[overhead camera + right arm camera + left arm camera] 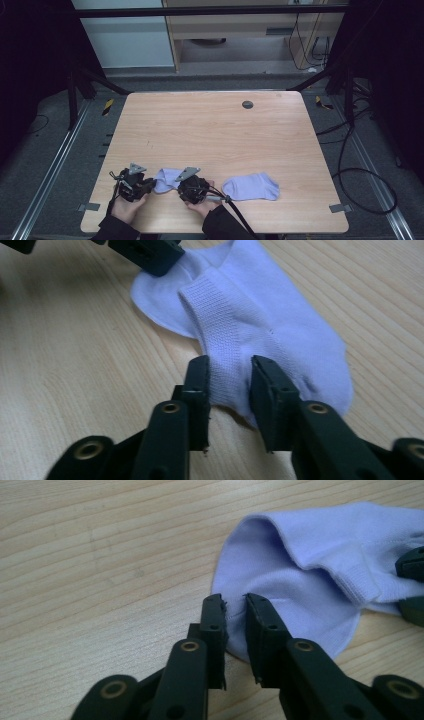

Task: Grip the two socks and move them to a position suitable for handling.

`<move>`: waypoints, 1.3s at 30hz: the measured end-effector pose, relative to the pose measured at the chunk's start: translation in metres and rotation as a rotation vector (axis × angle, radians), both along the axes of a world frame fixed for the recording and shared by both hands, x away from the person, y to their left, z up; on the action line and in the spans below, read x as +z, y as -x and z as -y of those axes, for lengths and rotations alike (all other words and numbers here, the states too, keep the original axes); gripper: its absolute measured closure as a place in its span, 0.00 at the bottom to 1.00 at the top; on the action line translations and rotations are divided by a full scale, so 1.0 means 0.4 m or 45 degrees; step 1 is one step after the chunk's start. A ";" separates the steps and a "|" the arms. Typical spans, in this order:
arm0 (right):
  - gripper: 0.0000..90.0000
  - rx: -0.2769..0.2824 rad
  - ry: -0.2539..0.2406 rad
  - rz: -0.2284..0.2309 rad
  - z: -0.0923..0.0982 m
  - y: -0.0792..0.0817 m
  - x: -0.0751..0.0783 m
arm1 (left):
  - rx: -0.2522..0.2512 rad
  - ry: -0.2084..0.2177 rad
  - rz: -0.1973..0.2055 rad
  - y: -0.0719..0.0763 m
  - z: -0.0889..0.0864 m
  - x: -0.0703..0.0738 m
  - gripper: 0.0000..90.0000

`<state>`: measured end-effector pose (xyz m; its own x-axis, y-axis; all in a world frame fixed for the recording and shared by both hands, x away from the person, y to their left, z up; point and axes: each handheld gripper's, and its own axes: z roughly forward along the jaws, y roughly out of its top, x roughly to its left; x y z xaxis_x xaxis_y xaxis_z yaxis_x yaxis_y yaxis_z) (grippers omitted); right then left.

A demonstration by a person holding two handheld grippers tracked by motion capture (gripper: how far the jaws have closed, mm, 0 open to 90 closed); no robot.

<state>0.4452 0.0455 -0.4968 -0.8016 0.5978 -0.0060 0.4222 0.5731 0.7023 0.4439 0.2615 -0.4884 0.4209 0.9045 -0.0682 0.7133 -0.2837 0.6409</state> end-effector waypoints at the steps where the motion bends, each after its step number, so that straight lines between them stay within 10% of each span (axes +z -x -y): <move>1: 0.85 -0.003 0.003 0.005 -0.001 0.000 0.000 | -0.001 0.003 0.002 0.000 0.002 0.000 0.90; 18: 0.92 -0.179 -0.214 -0.001 0.048 -0.025 0.073 | -0.069 0.012 0.015 0.003 0.002 0.010 0.96; 39: 0.87 -0.414 -0.196 0.086 0.048 -0.127 0.041 | -0.064 -0.014 0.028 -0.010 -0.007 0.009 0.95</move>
<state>0.4959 0.0265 -0.4805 -0.5702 0.8195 0.0572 0.5146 0.3021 0.8025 0.4480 0.2643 -0.4849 0.4672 0.8828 -0.0488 0.6838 -0.3258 0.6529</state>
